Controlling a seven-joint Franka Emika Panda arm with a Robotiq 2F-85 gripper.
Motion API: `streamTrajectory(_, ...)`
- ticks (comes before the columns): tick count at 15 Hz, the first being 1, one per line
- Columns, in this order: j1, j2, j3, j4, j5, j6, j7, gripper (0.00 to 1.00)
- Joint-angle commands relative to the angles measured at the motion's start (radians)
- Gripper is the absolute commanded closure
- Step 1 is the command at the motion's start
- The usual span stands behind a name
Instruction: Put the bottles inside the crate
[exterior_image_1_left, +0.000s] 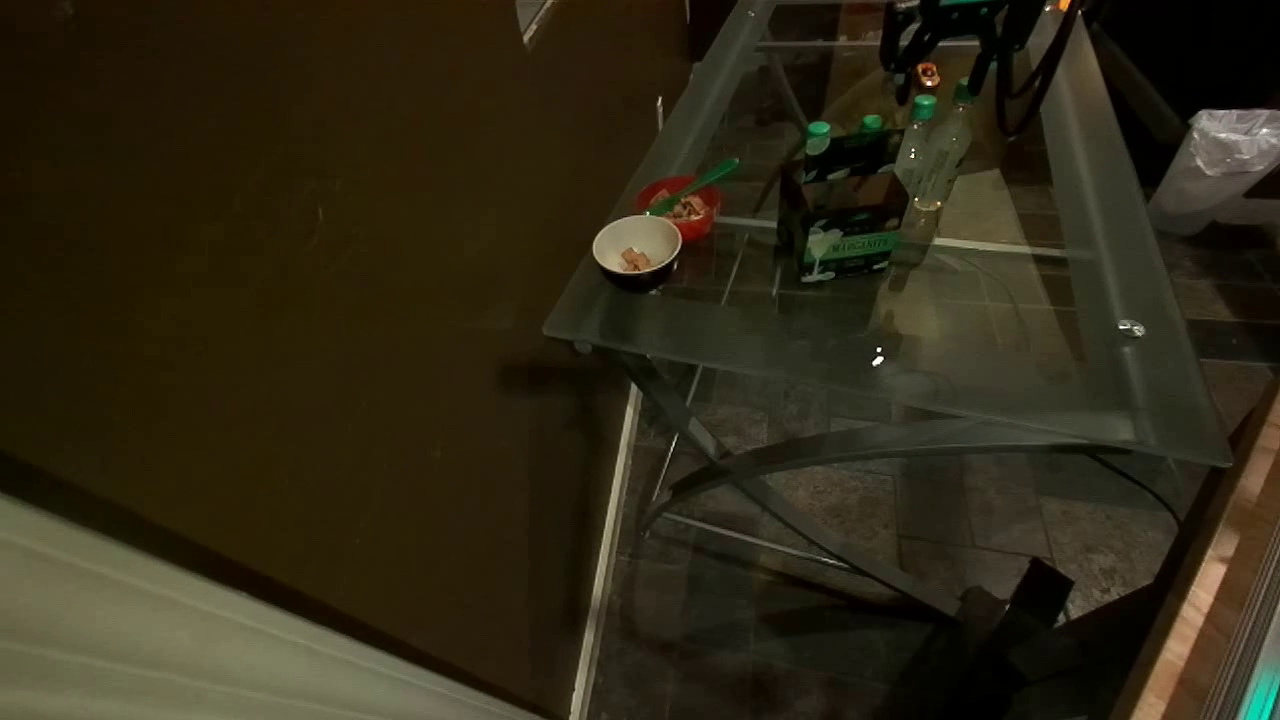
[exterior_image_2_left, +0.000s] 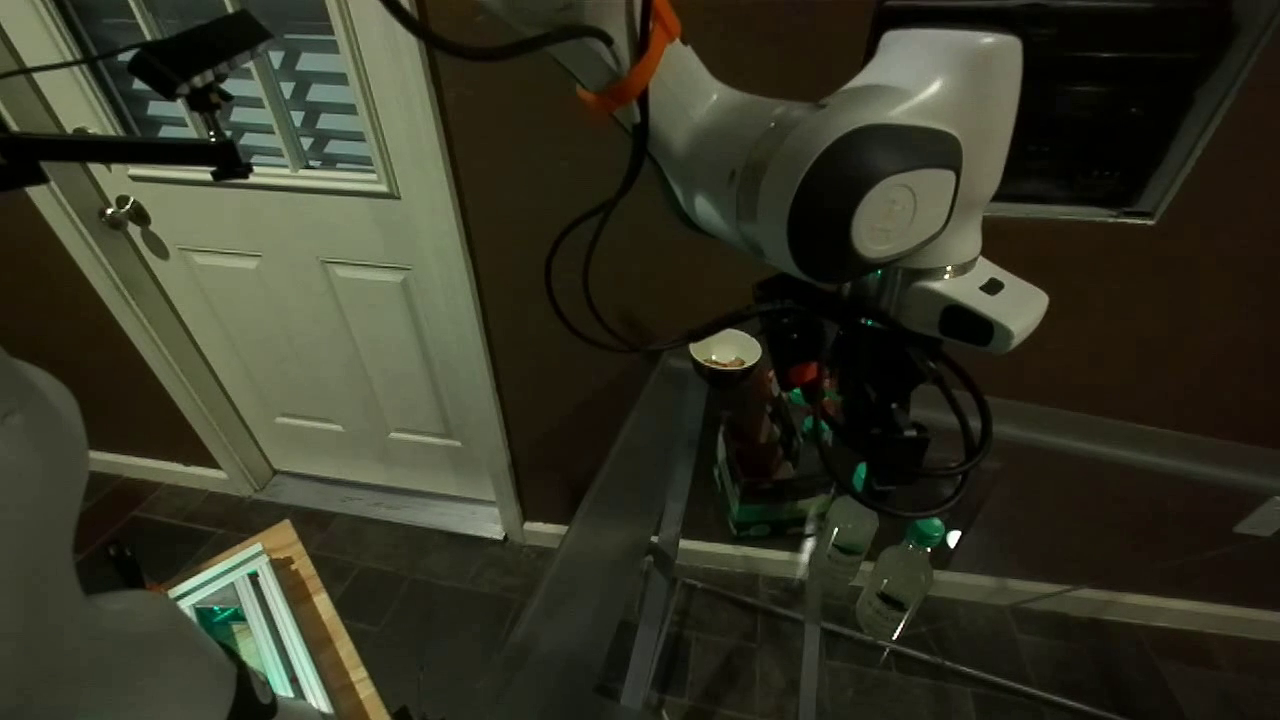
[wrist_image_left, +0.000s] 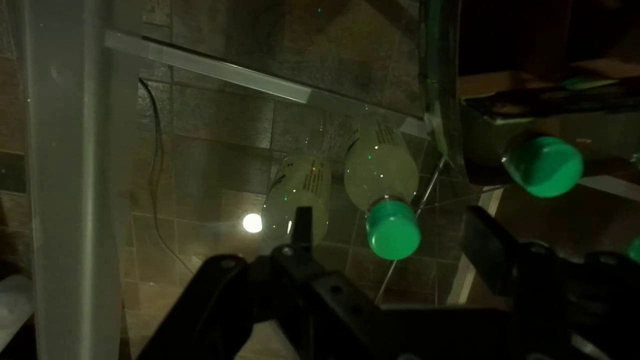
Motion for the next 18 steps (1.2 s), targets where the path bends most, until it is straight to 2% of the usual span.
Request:
streamTrajectory(1,0.011,0.048,-0.015,0.038,0.018,0.008,0.022,0.47)
streamTrajectory(4,0.012,0.071,-0.020,0.049,0.026,0.026,0.024,0.55)
streamTrajectory(5,0.013,0.076,-0.021,0.051,0.026,0.027,0.026,0.51)
streamTrajectory(6,0.014,0.080,-0.023,0.053,0.026,0.029,0.026,0.54)
streamTrajectory(7,0.015,0.082,-0.025,0.052,0.024,0.033,0.029,0.70)
streamTrajectory(8,0.016,0.085,-0.025,0.053,0.025,0.037,0.031,0.79)
streamTrajectory(11,0.018,0.081,-0.027,0.049,0.025,0.037,0.035,0.95)
streamTrajectory(12,0.018,0.073,-0.027,0.045,0.027,0.031,0.032,0.92)
streamTrajectory(18,0.020,-0.051,-0.041,-0.019,0.004,-0.061,0.029,0.92)
